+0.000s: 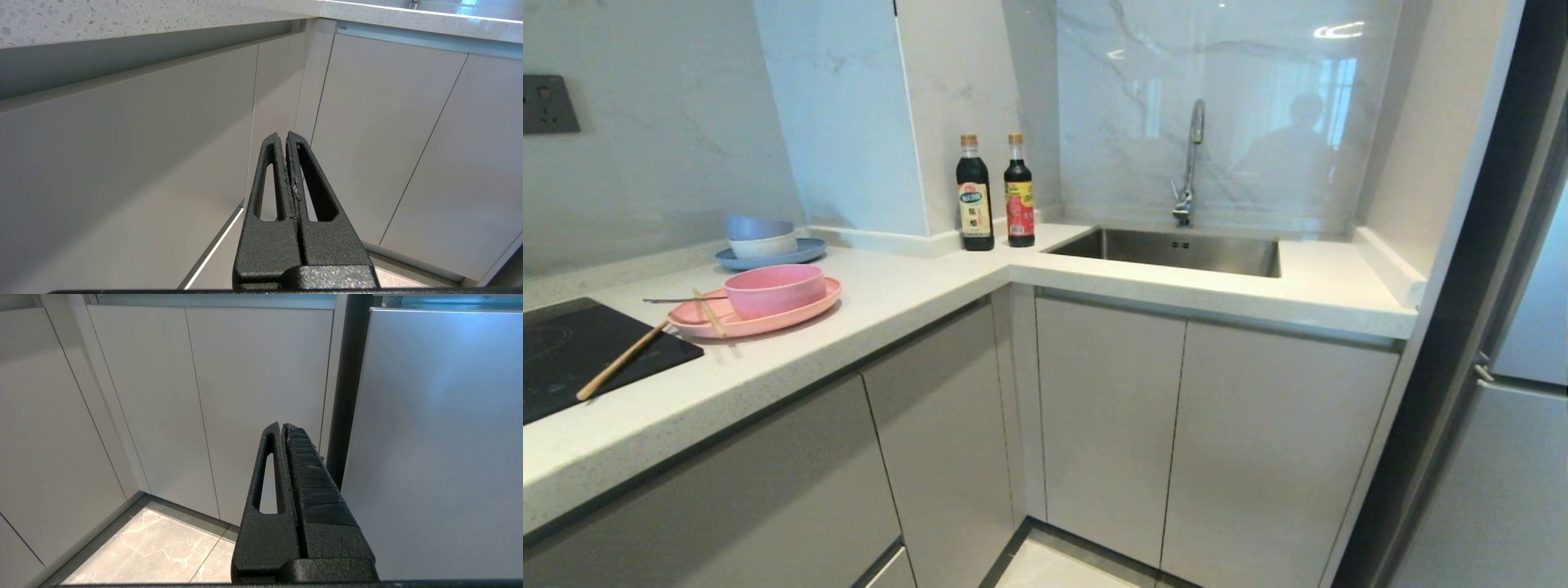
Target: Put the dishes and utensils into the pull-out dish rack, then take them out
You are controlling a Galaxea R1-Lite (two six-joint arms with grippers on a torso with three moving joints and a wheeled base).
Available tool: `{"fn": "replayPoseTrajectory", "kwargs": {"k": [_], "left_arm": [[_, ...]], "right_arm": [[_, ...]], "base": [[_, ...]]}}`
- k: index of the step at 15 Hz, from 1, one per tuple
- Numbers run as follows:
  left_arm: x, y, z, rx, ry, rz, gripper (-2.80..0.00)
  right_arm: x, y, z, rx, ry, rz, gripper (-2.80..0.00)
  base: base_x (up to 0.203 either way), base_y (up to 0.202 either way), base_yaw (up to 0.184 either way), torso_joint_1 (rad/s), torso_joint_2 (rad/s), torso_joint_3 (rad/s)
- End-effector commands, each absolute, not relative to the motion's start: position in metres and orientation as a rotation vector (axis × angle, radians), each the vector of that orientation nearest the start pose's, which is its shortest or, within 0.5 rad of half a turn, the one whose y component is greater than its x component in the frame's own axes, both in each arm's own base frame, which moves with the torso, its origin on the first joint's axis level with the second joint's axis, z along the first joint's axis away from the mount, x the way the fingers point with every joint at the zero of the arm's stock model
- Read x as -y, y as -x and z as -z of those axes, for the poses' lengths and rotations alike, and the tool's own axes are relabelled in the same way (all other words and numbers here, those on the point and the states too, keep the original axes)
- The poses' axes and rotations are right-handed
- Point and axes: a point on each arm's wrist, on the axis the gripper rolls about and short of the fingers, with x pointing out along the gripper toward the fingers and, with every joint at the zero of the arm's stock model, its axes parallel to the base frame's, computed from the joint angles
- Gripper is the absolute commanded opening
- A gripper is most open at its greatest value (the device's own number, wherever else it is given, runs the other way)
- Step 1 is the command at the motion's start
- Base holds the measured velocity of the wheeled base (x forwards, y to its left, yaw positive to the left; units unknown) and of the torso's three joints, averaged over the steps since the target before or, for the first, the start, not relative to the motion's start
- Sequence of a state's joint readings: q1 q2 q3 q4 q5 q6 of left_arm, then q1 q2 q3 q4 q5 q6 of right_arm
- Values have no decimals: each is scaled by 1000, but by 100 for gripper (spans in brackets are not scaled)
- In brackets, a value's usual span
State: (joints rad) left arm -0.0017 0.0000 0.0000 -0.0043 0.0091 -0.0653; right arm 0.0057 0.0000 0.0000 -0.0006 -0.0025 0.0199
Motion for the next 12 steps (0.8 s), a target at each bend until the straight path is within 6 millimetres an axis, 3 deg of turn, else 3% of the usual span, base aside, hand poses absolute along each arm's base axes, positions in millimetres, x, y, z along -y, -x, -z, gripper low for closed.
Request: {"fn": "replayPoseTrajectory", "kwargs": {"k": [1,12], "left_arm": [[0,22,-75,0,66,-8,-280],[0,22,-75,0,66,-8,-280]], "right_arm": [[0,23,-75,0,-20,-4,-280],[0,23,-75,0,-23,-3,-280]], "base": [[0,0,0,0,0,0],[0,0,0,0,0,0]]}}
